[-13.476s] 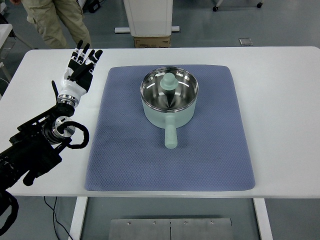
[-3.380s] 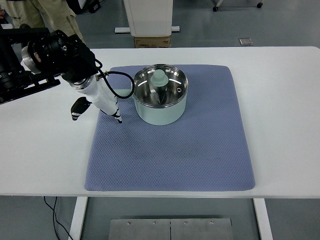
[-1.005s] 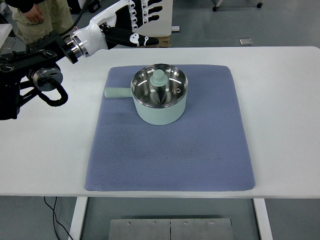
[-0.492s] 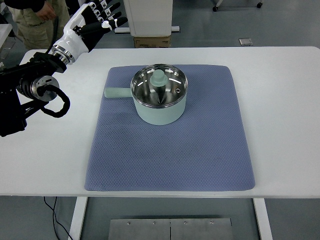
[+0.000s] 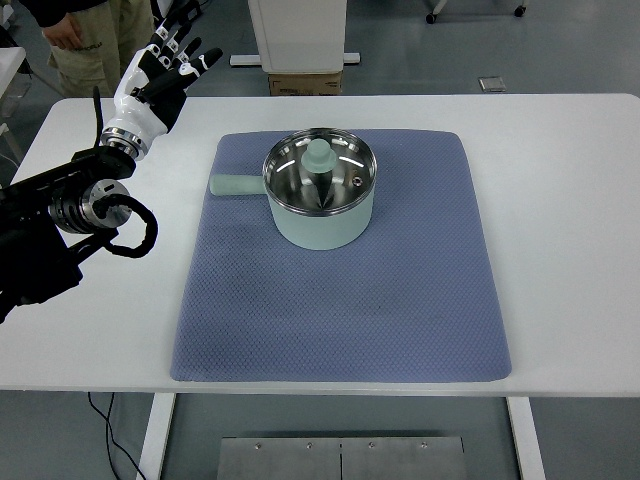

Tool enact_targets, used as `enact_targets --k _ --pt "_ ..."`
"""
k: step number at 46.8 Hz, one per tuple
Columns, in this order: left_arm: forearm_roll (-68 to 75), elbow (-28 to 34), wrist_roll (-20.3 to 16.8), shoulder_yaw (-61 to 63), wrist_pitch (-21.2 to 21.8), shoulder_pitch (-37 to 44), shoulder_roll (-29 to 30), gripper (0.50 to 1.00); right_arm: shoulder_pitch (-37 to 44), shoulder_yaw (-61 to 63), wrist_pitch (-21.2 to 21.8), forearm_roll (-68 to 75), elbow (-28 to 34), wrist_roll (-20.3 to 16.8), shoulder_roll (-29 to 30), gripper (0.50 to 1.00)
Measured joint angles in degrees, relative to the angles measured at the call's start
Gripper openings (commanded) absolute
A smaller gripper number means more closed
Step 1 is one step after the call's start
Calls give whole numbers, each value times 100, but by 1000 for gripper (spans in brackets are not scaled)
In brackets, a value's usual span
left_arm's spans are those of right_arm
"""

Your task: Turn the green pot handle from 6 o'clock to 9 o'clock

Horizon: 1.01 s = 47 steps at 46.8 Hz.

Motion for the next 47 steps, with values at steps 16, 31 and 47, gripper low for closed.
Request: enact_targets --k 16,31,47 --pt "0 316 4 -403 -60 384 -336 1000 1 0 -1 0 0 1 0 1000" --pt "8 474 -1 -691 -80 629 -456 1000 0 0 -1 0 0 0 0 1000" --pt "26 598 4 -718 -88 623 -528 1000 0 0 2 0 0 0 0 1000"
